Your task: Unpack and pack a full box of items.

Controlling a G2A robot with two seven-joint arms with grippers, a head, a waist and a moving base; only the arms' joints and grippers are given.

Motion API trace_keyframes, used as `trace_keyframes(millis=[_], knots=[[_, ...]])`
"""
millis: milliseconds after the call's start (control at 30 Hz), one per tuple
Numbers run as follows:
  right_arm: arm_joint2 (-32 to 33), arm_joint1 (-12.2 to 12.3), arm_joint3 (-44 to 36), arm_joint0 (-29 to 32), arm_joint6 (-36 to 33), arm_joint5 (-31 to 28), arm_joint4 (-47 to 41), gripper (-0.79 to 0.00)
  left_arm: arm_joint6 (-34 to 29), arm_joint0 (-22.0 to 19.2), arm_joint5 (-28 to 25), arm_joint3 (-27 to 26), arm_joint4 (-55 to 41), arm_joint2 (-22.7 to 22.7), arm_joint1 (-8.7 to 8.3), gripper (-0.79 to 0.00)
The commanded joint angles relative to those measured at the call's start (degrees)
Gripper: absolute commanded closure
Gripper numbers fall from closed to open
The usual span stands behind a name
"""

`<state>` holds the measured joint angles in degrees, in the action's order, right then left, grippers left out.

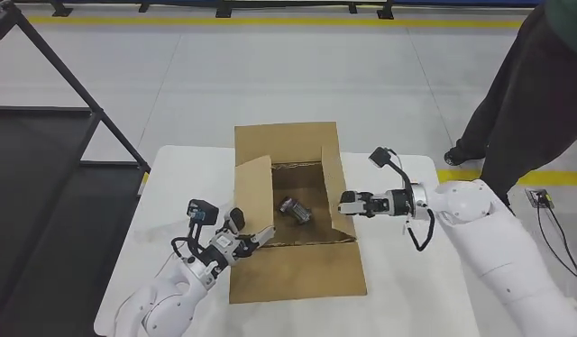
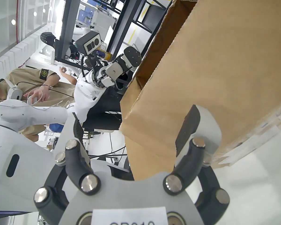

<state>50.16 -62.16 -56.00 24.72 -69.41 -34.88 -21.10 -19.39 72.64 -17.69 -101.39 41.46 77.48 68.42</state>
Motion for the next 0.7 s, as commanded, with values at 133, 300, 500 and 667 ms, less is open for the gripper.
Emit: trace_keyframes(millis=[133,300,500,667], knots=[[-5.1,-2.4,6.4,-2.9,5.9,-5.8,4.6,-0.785,-0.3,0.4,-0.4,0.3,-0.2,0.2,-0.11,-0.785],[-8.2,-4.6,10.5,-4.4,11.0,-5.6,8.8,-0.785,-0.3,0.6,-0.5,0.4,0.0,0.1,-0.18,-0.785],[-9.4,-6.0,13.1,-5.3,10.0,-8.2,7.4,-0.785,-0.3,1.1,-0.9,0.8,0.5,0.3,-0.31,-0.785],[-8.6,-6.1,13.0,-5.1,12.1,-12.1,6.3,-0.785,-0.3,1.4,-0.9,0.6,0.9,0.4,-0.39,-0.785]])
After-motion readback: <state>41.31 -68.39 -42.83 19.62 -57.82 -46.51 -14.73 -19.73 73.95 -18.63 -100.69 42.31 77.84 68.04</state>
